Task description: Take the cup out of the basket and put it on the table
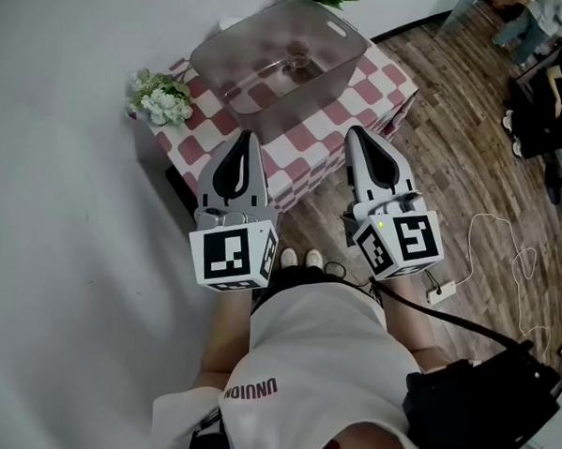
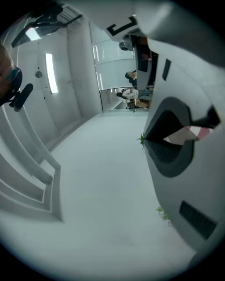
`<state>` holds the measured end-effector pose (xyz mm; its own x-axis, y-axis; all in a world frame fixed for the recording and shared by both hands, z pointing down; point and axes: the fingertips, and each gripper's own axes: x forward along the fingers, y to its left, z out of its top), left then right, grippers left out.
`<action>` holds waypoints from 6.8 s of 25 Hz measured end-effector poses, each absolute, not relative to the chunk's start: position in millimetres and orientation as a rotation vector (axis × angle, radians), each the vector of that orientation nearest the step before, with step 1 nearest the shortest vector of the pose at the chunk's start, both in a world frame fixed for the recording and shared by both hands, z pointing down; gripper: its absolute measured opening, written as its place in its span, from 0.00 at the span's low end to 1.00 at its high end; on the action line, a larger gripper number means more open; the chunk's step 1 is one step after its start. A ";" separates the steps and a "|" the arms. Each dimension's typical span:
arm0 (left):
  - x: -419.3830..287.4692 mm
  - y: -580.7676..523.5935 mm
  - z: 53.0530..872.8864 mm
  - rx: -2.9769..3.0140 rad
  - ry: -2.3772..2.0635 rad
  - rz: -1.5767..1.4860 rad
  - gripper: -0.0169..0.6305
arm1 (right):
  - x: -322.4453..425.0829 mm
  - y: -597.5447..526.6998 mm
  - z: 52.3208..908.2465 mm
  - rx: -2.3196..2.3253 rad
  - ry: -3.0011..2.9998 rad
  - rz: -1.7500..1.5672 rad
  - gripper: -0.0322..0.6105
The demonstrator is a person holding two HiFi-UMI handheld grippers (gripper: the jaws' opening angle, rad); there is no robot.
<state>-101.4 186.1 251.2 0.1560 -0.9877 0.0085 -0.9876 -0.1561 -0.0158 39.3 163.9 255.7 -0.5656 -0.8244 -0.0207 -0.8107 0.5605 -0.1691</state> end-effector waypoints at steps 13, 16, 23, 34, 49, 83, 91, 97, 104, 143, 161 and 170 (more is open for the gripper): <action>-103.2 187.4 249.2 -2.379 2.023 -0.039 0.05 | 33.2 163.5 255.4 -1.379 2.692 -0.229 0.08; -107.3 188.9 247.3 -2.372 2.028 -0.031 0.05 | 30.9 162.5 251.5 -1.374 2.680 -0.219 0.08; -124.7 189.1 244.1 -2.378 2.024 -0.036 0.05 | 20.4 153.1 247.3 -1.400 2.636 -0.224 0.08; -140.1 173.7 249.0 -2.348 2.066 0.002 0.05 | 2.0 125.3 252.8 -1.393 2.640 -0.197 0.08; -102.3 33.5 228.4 -2.275 2.115 0.072 0.05 | 46.9 -17.1 249.3 -1.352 2.686 -0.142 0.08; -98.6 -117.6 202.8 -2.152 2.272 -0.014 0.05 | 69.2 -181.6 239.1 -1.156 2.770 -0.211 0.08; -103.9 -139.0 238.0 -2.296 2.232 -0.118 0.05 | 62.5 -190.5 240.3 -1.207 2.750 -0.216 0.08; -108.6 -155.0 267.3 -2.392 2.204 -0.169 0.05 | 57.5 -191.0 247.1 -1.239 2.759 -0.225 0.08; -106.5 -170.4 294.9 -2.447 2.155 -0.249 0.05 | 55.0 -191.2 251.8 -1.255 2.769 -0.230 0.08; -106.4 -196.7 442.6 -2.769 2.155 -0.510 0.12 | 45.9 -204.8 265.5 -1.270 2.791 -0.258 0.08; -105.0 -186.7 502.7 -2.860 2.124 -0.728 0.16 | 43.9 -205.6 267.5 -1.271 2.796 -0.267 0.08; -97.4 -180.8 524.2 -2.908 2.085 -0.820 0.21 | 45.1 -205.7 268.0 -1.280 2.796 -0.267 0.08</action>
<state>-97.4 -180.8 524.2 0.3062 -0.7255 0.6164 -0.9510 -0.2624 0.1636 45.1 -205.7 268.0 -0.6546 -0.7557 0.0219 -0.7462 0.6411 -0.1793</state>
